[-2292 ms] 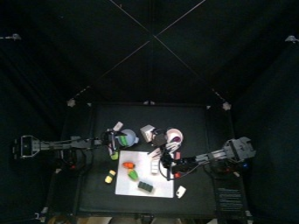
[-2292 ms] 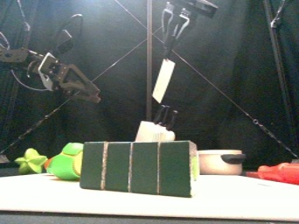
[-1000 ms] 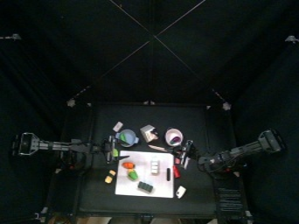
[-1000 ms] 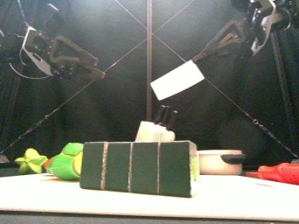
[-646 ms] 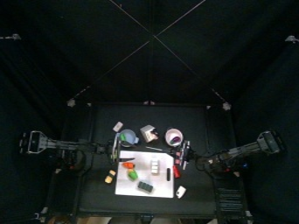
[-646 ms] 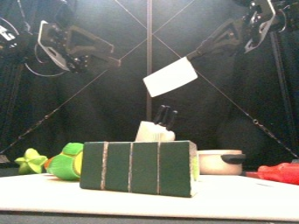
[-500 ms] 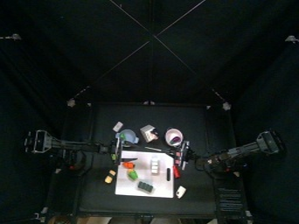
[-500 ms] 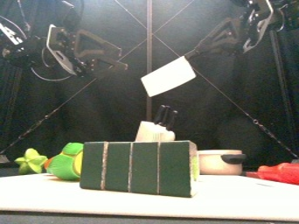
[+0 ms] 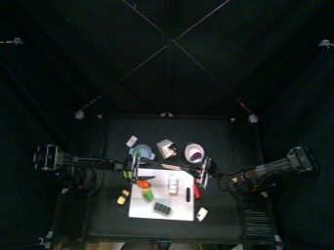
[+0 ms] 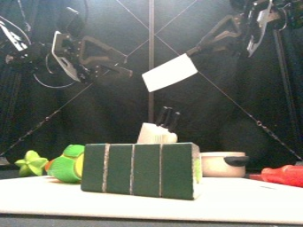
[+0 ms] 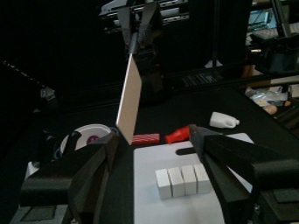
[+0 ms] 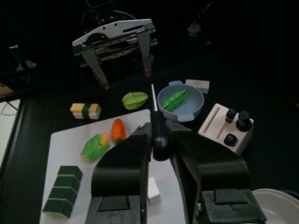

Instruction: Grab cleaver with other hand

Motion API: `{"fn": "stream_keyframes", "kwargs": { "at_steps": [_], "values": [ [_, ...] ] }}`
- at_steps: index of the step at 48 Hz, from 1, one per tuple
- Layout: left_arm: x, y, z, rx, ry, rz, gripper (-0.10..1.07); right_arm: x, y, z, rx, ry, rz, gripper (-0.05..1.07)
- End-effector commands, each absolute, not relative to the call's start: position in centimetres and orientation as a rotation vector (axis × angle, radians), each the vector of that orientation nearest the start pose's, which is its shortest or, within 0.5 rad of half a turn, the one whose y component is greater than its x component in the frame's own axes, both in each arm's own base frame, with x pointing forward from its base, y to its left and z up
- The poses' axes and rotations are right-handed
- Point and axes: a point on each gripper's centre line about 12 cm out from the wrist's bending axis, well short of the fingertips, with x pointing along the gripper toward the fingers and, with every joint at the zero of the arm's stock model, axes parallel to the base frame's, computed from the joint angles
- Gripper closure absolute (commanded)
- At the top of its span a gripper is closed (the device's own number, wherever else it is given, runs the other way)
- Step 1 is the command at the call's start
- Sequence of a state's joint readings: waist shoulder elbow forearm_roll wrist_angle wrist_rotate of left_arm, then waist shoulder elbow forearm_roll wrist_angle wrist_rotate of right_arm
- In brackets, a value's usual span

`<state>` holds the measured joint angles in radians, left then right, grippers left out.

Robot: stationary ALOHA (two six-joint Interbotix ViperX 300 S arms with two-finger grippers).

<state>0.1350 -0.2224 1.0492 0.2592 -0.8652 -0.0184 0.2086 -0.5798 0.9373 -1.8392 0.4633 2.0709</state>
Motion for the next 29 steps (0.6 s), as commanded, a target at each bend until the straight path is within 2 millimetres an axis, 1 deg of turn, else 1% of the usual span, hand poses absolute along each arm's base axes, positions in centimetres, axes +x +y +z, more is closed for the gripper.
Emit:
{"fn": "stream_keyframes", "kwargs": {
  "at_steps": [1,6,12,16,24,29],
  "values": [
    [31.7,2.1,22.5,0.16,-0.064,-0.054,-0.01,27.3,0.5,28.3,0.145,0.175,-0.259,0.46],
    [31.8,2.1,22.5,0.16,-0.064,-0.054,-0.01,27.2,0.4,27.6,0.164,0.184,-0.269,0.46],
    [32.2,2.2,22.2,0.16,-0.054,-0.055,-0.01,27.1,0.3,27.5,0.199,0.172,-0.278,0.46],
    [32.6,2.2,22.0,0.158,-0.048,-0.054,-0.01,27.1,0.3,27.6,0.192,0.163,-0.274,0.46],
    [33.8,2.4,22.1,0.156,-0.053,-0.053,-0.01,27.3,0.3,27.5,0.176,0.163,-0.269,0.46],
    [34.5,3.1,22.2,0.139,-0.057,-0.024,0.0,27.6,0.4,27.1,0.171,0.177,-0.27,0.46]
  ]
}}
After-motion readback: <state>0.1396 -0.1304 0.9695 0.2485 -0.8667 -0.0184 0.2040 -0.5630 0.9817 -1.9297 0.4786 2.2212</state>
